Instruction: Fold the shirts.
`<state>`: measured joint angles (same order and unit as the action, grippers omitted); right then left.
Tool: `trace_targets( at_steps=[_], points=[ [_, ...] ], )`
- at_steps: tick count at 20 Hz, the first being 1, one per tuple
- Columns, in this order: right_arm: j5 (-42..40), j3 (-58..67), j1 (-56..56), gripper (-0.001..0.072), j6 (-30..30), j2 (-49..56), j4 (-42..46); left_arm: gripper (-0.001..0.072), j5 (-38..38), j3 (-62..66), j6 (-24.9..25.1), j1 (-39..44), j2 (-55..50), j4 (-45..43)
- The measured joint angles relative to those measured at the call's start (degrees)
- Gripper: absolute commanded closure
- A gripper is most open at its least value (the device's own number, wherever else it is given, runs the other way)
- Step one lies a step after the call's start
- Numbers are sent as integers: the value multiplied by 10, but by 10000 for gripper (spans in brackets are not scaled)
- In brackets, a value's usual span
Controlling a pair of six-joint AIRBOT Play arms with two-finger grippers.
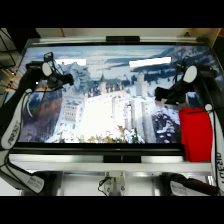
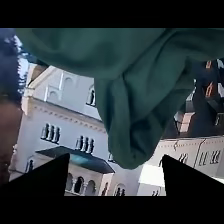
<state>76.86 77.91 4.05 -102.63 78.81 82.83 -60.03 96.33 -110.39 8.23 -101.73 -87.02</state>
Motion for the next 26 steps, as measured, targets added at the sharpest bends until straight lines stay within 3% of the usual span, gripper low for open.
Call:
trace_targets(
  at_steps=[3, 4, 5, 6, 11, 18, 22, 26],
  points=[
    [-5, 0, 0, 161, 0, 0, 0, 60, -6, 39, 0, -2, -72, 37],
    [-5, 0, 0, 161, 0, 0, 0, 254, -6, 45, 0, -3, -89, 45],
    [-7, 0, 0, 161, 0, 0, 0, 562, -6, 50, 0, -3, -103, 55],
    [-7, 0, 0, 161, 0, 0, 0, 678, -5, 54, 0, -3, -112, 63],
    [-10, 0, 0, 161, 20, 0, -9, 679, 3, 83, 37, 6, -94, 89],
    [22, 1, 0, 161, 74, -72, 58, 679, 12, 132, 121, 88, 127, 95],
    [64, 1, 0, 161, 94, -203, 148, 679, 10, 128, 118, 193, 219, 95],
    [99, 1, 0, 161, 101, -343, 221, 679, 60, 73, 67, 339, 224, 95]
  ],
)
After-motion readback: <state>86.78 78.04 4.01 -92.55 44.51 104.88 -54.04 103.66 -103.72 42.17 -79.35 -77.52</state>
